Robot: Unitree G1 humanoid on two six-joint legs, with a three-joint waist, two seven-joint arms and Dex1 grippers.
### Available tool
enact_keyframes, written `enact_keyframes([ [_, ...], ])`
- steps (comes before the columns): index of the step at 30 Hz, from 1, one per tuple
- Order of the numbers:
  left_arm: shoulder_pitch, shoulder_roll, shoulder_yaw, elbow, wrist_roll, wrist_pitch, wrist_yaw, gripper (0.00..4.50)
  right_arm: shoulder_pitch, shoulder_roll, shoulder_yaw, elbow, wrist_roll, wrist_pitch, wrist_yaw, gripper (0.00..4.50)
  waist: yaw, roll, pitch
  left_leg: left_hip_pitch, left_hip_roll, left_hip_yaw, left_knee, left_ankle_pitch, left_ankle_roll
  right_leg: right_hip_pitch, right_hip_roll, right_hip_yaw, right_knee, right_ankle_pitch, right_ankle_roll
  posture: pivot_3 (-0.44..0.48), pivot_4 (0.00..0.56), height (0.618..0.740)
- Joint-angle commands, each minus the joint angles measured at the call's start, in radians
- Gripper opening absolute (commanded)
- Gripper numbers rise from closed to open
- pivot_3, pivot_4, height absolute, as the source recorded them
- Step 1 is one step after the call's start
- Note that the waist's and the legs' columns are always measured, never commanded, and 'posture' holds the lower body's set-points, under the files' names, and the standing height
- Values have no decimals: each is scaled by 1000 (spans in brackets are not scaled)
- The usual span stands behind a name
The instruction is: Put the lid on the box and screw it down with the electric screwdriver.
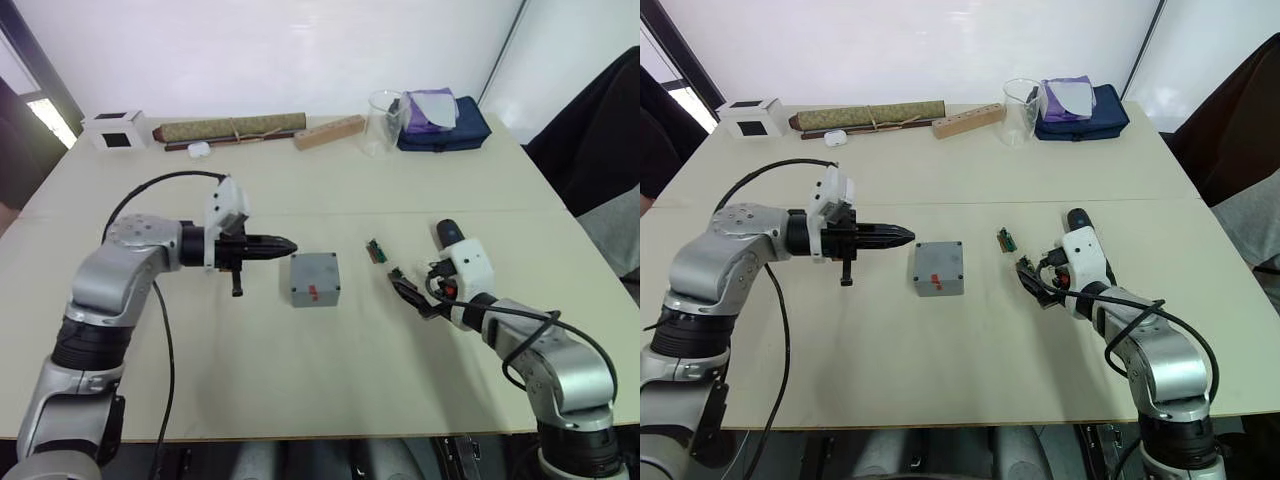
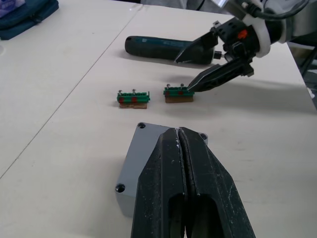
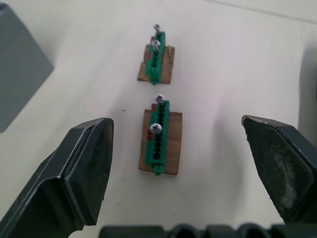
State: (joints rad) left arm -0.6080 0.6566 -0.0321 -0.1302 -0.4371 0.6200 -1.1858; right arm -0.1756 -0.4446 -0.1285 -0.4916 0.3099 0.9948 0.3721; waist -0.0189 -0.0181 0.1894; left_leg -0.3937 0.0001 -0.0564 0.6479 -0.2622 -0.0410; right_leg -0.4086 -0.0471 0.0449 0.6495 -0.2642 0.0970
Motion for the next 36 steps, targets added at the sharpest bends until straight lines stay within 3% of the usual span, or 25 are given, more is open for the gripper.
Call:
enact_keyframes([
  [1,-23,2,-9,-29,-14,-14,6,0,-20,2,6,5,-5,-42,-8,4416,0,0,0,0,0,0,0,0,0,0,0,0,0,0,0,0,150,736],
  [9,-20,8,-14,-31,-18,-17,24,0,-19,2,36,48,-8,-84,-13,4416,0,0,0,0,0,0,0,0,0,0,0,0,0,0,0,0,150,736],
  [12,-15,11,-12,-36,-20,-17,31,0,-23,0,39,56,-4,-91,-11,3855,0,0,0,0,0,0,0,0,0,0,0,0,0,0,0,0,150,736],
  [22,-20,11,-12,-28,-11,-25,56,0,-46,-1,43,66,4,-93,-6,34,0,0,0,0,0,0,0,0,0,0,0,0,0,0,0,0,150,736],
  [36,-5,8,-9,2,-8,-59,77,0,-63,-15,-8,-26,74,10,-14,34,1,0,0,0,0,0,0,0,0,0,0,0,0,0,0,0,150,736],
])
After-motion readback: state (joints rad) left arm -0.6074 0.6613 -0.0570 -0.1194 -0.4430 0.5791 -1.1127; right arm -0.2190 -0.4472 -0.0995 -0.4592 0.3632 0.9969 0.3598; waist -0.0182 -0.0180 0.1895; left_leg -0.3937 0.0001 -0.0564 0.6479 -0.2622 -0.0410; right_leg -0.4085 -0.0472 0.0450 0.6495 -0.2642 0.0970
